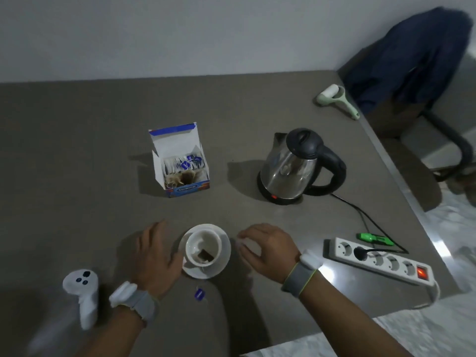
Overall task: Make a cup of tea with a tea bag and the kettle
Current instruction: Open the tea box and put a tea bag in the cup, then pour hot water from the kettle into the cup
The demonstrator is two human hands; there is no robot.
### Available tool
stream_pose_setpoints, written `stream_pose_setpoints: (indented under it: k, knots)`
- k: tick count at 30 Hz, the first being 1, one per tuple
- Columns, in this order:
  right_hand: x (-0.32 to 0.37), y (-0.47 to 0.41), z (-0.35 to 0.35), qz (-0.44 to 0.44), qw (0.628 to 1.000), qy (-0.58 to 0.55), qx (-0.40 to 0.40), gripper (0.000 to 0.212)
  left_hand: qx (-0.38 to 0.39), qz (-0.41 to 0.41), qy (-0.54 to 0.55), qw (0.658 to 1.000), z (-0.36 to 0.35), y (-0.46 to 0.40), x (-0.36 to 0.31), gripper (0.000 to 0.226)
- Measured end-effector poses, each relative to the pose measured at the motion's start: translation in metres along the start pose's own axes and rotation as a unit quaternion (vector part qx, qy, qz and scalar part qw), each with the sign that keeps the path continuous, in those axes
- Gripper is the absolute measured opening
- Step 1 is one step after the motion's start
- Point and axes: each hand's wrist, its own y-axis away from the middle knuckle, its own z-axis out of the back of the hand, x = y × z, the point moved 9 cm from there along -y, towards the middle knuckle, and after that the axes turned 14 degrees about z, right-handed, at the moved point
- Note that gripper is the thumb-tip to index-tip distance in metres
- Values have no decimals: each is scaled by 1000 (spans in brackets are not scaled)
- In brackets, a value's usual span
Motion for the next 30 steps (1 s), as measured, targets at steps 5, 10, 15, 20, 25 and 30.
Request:
stream_pose_setpoints:
  k: [5, 10, 15, 20, 25, 30]
  knots:
    - [-45, -23, 75, -43, 991, 57, -111, 20, -49, -141, 86, 985, 21, -16, -112, 67]
    - [-96, -31, 140, -106, 966, 91, -216, 19, -15, -301, -15, 953, -5, -16, -239, 63]
    - [-150, -17, 182, -200, 929, 79, -301, 26, 13, -383, -120, 916, -37, -9, -325, 67]
    - [-190, 4, 183, -292, 902, 18, -318, 34, 4, -410, -162, 898, -52, -14, -361, 68]
    - [-213, 20, 163, -336, 885, -73, -313, 46, 1, -414, -187, 891, -62, -20, -365, 63]
    - [-228, 26, 141, -346, 867, -156, -323, 55, -10, -411, -170, 896, -63, -22, -367, 60]
